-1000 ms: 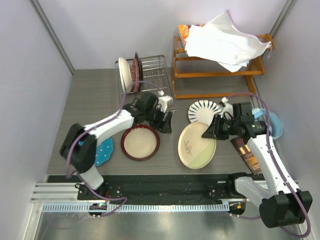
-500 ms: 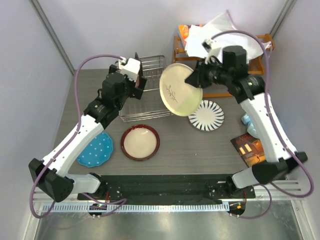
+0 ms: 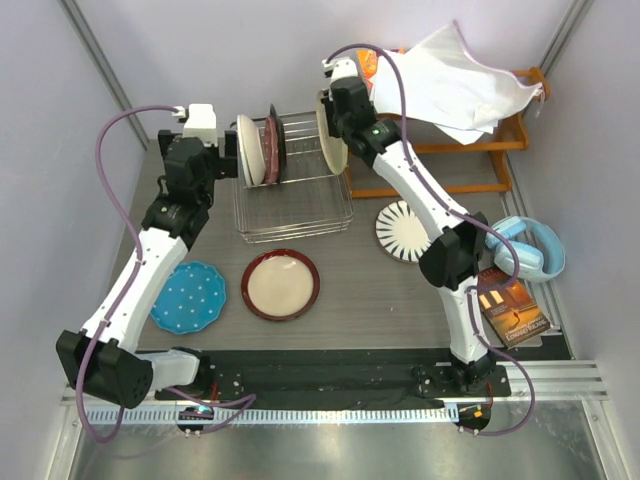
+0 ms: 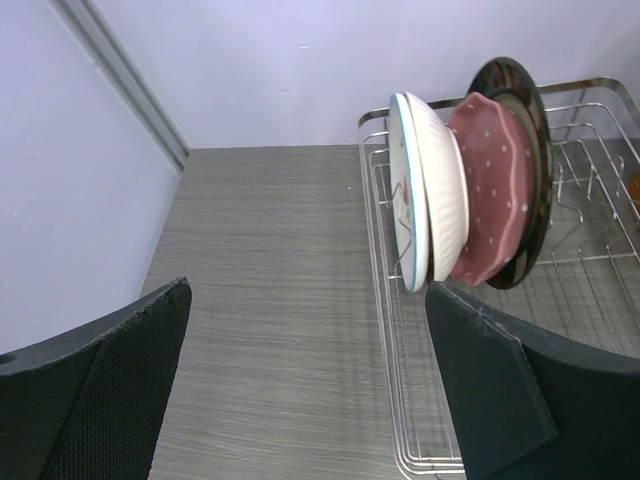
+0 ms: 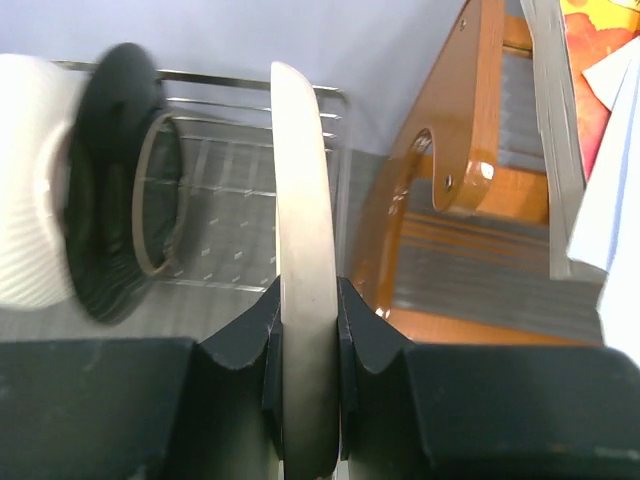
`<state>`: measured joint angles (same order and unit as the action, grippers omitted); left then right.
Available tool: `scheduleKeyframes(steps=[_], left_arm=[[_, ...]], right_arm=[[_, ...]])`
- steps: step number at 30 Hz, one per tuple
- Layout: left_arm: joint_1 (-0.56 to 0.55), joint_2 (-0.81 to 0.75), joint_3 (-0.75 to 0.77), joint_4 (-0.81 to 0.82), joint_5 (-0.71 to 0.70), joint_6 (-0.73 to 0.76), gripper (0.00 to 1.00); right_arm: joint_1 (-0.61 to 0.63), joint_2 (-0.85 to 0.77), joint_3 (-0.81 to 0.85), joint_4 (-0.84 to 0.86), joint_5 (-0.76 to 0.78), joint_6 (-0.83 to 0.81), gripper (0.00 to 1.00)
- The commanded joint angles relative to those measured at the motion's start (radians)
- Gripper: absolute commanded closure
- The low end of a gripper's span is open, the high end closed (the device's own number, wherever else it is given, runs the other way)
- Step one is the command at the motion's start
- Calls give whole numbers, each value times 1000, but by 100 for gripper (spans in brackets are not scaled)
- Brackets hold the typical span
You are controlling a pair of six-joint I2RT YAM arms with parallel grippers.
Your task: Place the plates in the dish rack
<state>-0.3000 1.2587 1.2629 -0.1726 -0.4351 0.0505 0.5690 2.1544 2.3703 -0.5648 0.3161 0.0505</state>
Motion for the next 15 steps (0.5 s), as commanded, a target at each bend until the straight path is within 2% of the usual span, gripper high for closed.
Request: scheduleKeyframes(steps=[1,4,15], left_arm=[[48,-22,-3,58,-13,-44,0],[68,-21,-13,62,-14,-46,1],[75,-4,-20,41,47,-86,0]], right_arm=[[40,-6,124,335,215,-127,99],[45,54,184,342,227,-139,99],[48,154,182,451,270,-221,99]])
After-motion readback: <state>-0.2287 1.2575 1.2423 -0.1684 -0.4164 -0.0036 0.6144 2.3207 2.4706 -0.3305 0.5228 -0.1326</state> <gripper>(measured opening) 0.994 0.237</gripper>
